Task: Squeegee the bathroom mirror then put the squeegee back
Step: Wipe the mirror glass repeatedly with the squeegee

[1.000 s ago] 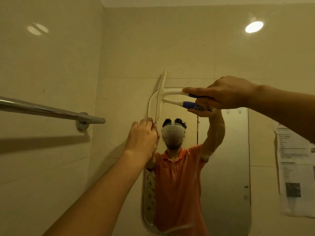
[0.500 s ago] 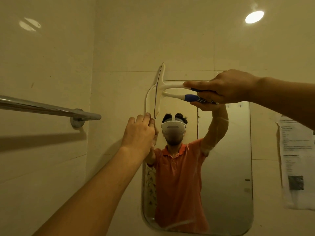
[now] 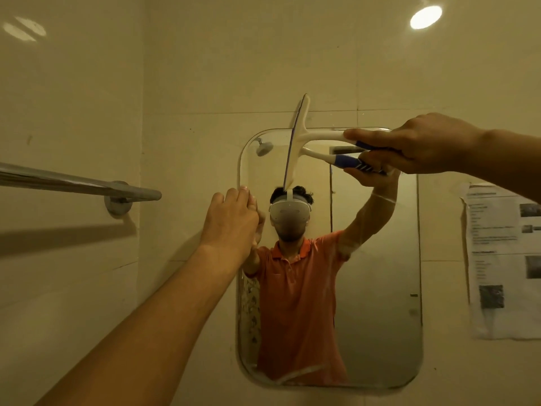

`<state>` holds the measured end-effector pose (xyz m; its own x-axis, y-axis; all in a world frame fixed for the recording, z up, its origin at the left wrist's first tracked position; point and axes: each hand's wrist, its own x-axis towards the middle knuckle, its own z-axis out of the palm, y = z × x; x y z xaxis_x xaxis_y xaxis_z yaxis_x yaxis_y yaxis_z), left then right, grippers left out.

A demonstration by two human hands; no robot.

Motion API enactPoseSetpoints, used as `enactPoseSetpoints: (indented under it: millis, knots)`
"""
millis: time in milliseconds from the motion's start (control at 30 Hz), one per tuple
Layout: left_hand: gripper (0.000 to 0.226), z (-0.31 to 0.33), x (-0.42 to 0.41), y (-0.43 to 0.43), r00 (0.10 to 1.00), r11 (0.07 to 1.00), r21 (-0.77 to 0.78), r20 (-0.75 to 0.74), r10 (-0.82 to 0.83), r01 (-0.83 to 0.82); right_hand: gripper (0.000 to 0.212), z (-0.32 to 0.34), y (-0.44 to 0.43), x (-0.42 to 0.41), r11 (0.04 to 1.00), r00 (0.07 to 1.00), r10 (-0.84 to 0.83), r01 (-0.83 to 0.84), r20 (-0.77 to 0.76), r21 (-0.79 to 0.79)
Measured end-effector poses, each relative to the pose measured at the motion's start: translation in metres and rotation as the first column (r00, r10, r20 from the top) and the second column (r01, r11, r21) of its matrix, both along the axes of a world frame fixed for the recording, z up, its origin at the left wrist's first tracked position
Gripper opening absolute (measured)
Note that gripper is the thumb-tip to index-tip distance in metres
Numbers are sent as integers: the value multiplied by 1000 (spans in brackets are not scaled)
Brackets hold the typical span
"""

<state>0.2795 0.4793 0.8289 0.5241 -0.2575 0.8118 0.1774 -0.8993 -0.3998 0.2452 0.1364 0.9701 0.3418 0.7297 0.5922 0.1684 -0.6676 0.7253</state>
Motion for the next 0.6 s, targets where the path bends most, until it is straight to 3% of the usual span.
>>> enactPoseSetpoints:
  millis: [200, 333, 600]
  knots:
    - [60, 1, -10, -4, 1000, 1000, 25, 10, 14, -14, 62, -17, -19, -8, 998, 1000, -22, 22, 2, 54]
    - [70, 3, -16, -7, 999, 997, 50, 6, 53, -53, 61, -29, -29, -21, 990, 998, -55, 56, -9, 126]
    - [58, 5, -22, -14, 995, 994, 52, 0, 96, -96, 63, -49, -47, -28, 966, 989, -148, 140, 23, 216]
